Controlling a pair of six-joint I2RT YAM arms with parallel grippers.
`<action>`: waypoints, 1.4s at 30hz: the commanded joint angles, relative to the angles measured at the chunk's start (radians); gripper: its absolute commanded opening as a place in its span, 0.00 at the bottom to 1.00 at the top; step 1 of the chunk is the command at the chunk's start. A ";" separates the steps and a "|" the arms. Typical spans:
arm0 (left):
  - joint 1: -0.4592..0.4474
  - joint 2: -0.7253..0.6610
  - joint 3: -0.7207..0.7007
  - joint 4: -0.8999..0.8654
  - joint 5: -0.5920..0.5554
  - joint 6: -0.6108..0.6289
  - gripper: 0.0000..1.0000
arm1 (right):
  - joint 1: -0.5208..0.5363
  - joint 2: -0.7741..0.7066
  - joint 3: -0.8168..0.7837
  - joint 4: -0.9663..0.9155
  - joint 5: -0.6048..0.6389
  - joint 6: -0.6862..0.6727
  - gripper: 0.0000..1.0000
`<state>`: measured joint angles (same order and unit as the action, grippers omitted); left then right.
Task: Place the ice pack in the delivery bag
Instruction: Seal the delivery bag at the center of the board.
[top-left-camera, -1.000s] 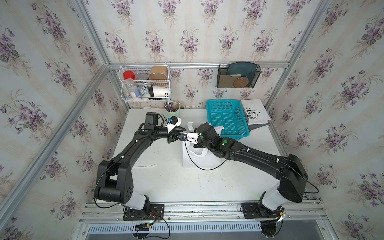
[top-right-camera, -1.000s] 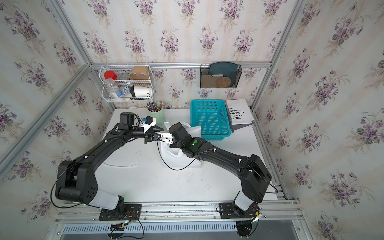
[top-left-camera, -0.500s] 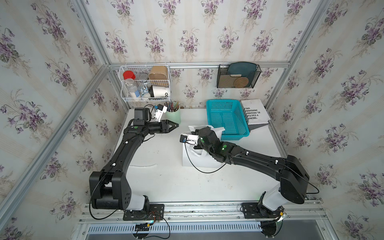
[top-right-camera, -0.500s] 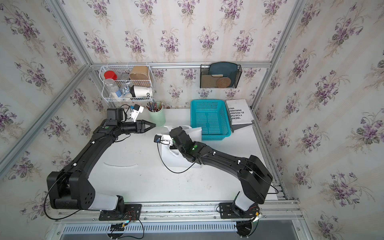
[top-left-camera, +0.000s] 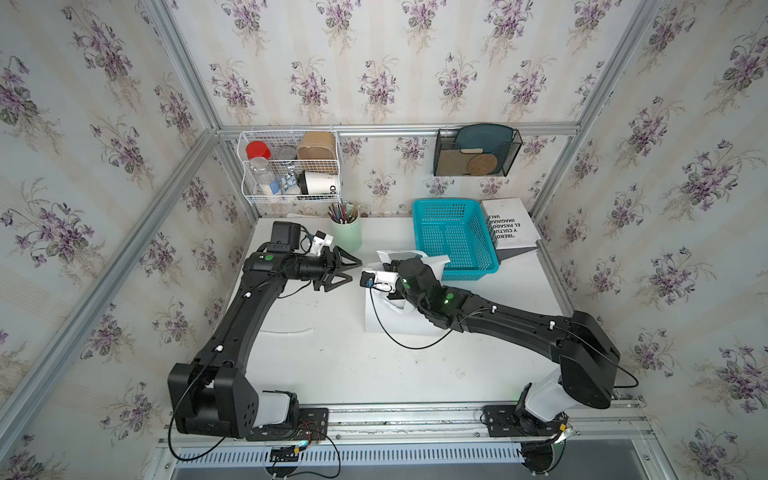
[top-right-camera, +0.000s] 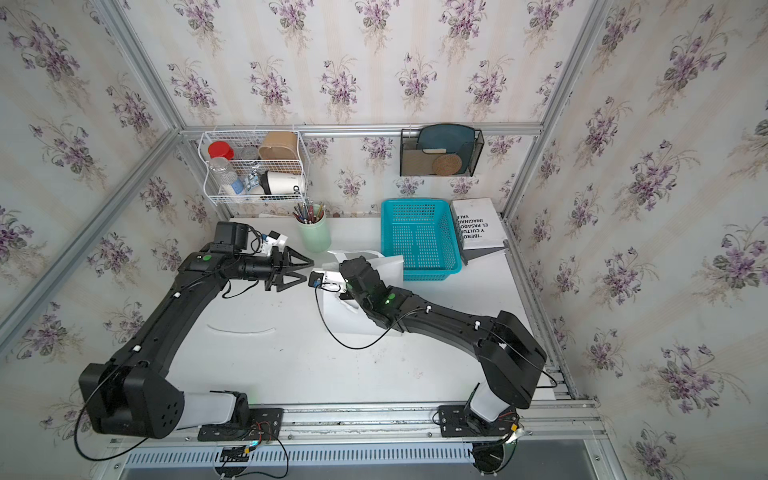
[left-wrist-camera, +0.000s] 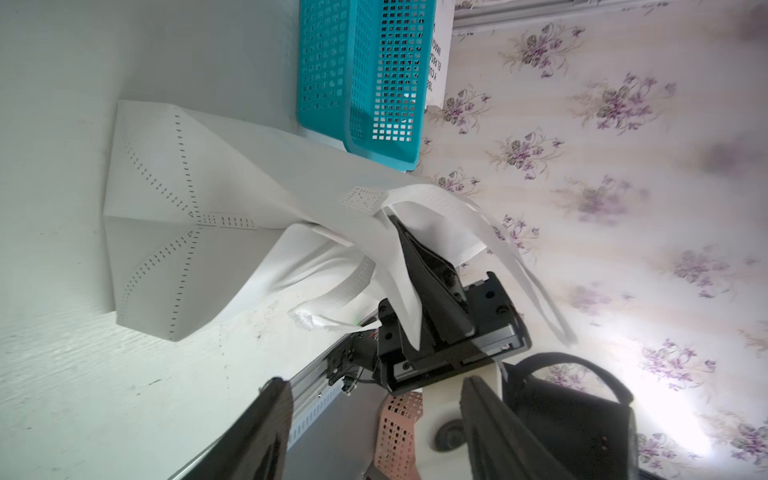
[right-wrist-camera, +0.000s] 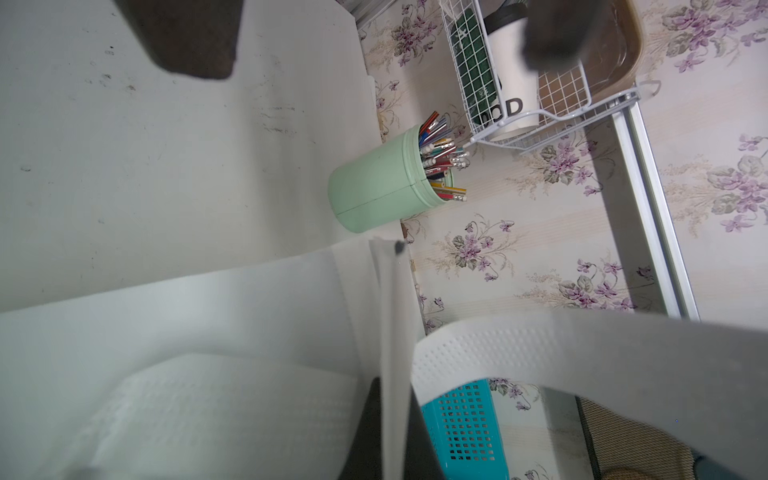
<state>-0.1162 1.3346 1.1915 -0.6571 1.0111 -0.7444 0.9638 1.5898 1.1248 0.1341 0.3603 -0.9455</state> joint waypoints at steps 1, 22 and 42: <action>-0.012 -0.030 -0.089 0.253 -0.017 -0.306 0.65 | 0.000 -0.003 -0.005 -0.049 0.022 0.009 0.00; -0.147 0.056 -0.118 0.522 -0.173 -0.620 0.44 | 0.012 -0.016 -0.009 -0.049 0.002 0.044 0.00; -0.145 -0.029 -0.160 0.387 -0.236 -0.632 0.36 | 0.004 -0.024 0.027 -0.078 -0.075 0.137 0.00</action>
<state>-0.2638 1.3231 1.0359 -0.2188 0.7990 -1.3811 0.9718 1.5726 1.1469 0.0727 0.3473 -0.8551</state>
